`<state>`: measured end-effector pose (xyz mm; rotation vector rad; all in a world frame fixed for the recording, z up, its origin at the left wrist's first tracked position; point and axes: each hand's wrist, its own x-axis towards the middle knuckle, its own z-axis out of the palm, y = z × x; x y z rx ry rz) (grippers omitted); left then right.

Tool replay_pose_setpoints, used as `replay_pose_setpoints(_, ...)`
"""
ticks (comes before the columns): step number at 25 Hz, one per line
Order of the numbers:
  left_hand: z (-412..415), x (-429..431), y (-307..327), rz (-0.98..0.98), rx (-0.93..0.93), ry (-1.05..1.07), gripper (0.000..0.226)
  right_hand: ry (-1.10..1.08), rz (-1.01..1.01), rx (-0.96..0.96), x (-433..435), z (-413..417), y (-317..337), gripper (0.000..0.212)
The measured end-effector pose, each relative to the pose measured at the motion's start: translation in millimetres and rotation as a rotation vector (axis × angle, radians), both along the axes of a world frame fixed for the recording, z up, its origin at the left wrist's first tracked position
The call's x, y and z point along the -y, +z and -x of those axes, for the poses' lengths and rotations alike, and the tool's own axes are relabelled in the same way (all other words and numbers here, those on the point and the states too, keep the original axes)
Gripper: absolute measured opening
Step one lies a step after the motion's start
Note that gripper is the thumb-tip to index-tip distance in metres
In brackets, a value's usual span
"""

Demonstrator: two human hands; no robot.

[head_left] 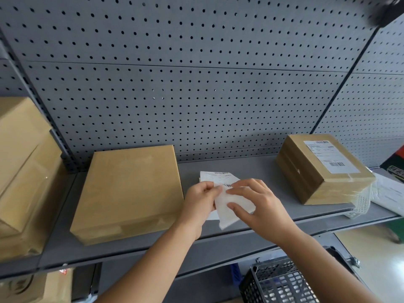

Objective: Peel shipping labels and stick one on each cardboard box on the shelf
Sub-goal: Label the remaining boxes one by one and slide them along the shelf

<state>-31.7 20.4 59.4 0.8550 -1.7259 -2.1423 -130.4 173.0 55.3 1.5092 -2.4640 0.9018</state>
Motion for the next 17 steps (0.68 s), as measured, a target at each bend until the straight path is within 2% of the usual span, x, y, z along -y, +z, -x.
replay_pose_setpoints(3,0.2,1.1,-4.8,0.065,0.032,0.012,0.018,-0.078,0.004,0.031,5.6,2.1,7.7,0.028)
replay_pose_setpoints(6,0.1,-0.4,-6.2,0.117,0.045,0.026,0.016,-0.136,-0.04,-0.03,21.4,6.6,12.5,0.02)
replay_pose_setpoints(14,-2.2,5.9,-9.5,0.307,0.017,-0.004,0.022,-0.034,-0.172,-0.022,52.1,13.8,24.3,0.014)
replay_pose_setpoints(17,-3.8,8.1,-9.4,0.318,0.026,-0.014,0.02,0.009,-0.186,-0.087,57.4,15.5,24.5,0.015)
